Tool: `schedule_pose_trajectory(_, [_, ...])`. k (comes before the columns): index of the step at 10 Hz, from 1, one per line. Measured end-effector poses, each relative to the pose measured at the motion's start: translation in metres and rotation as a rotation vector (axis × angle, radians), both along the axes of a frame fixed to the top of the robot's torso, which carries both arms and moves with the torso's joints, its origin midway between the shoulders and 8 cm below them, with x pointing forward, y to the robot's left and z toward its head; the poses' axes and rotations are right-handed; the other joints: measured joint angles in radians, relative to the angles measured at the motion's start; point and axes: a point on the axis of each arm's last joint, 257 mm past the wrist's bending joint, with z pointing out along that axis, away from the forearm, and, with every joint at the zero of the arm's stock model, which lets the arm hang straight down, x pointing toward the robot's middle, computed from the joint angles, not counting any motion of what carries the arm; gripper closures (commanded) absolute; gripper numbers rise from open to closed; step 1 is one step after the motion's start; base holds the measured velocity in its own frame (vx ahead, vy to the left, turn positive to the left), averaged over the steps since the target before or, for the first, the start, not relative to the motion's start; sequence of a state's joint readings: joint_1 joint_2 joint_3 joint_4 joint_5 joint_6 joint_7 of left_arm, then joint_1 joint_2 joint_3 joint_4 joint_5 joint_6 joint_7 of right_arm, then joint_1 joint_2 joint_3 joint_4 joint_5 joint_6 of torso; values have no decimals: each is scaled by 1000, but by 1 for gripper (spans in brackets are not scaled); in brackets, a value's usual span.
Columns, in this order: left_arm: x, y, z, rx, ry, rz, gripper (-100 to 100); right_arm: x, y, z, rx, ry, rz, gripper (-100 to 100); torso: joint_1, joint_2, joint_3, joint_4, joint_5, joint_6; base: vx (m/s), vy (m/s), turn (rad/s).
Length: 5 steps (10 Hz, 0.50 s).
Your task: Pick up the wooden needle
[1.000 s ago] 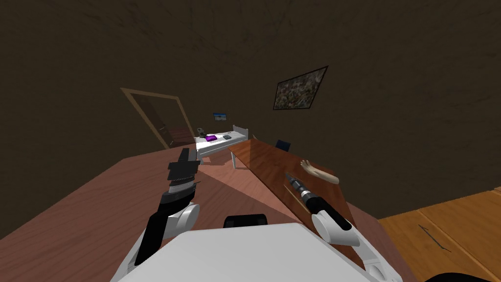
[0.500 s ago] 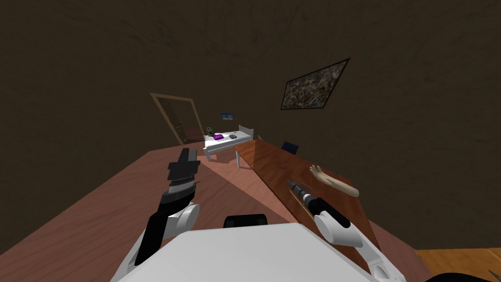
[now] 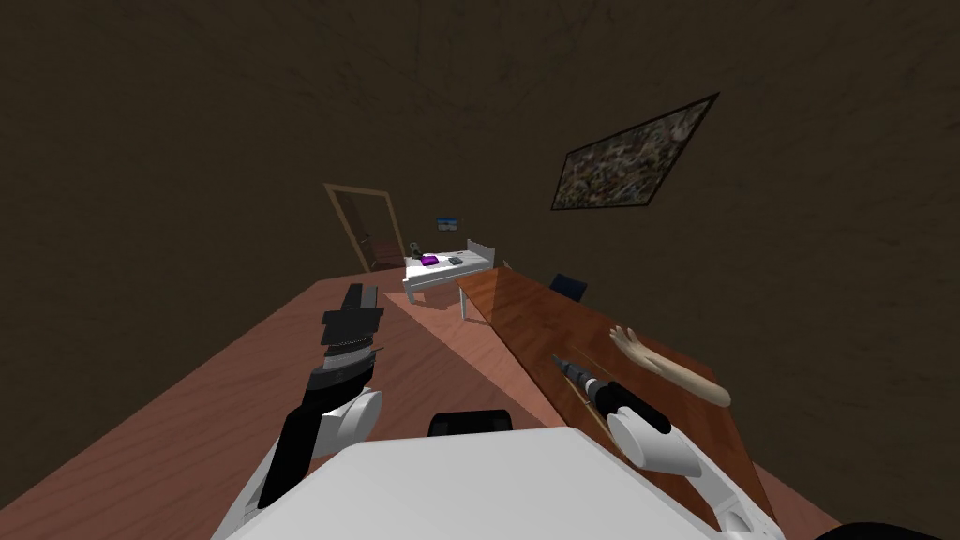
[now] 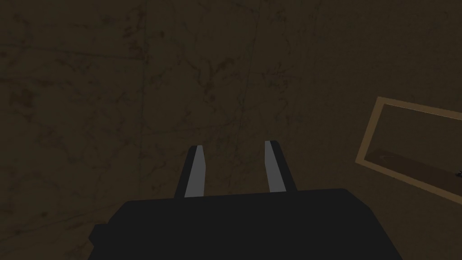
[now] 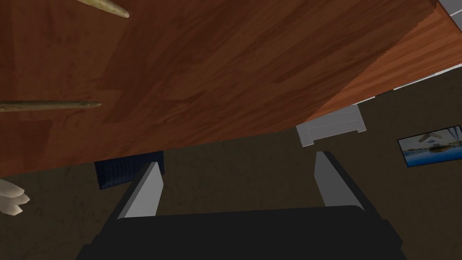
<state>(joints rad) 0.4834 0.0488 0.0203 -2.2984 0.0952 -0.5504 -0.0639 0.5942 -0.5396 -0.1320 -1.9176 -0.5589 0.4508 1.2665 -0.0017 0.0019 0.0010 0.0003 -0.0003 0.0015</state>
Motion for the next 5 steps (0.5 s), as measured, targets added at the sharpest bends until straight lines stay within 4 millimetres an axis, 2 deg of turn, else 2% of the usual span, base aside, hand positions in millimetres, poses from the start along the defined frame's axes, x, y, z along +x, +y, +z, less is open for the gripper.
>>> schedule_pose_trajectory(5, [0, 0, 0, 0, 0, 0, 0, -28, -10, -36, -46, 159, 51, -100, -1, 0, 0, 0, 0, -1, -26, -40, 159])
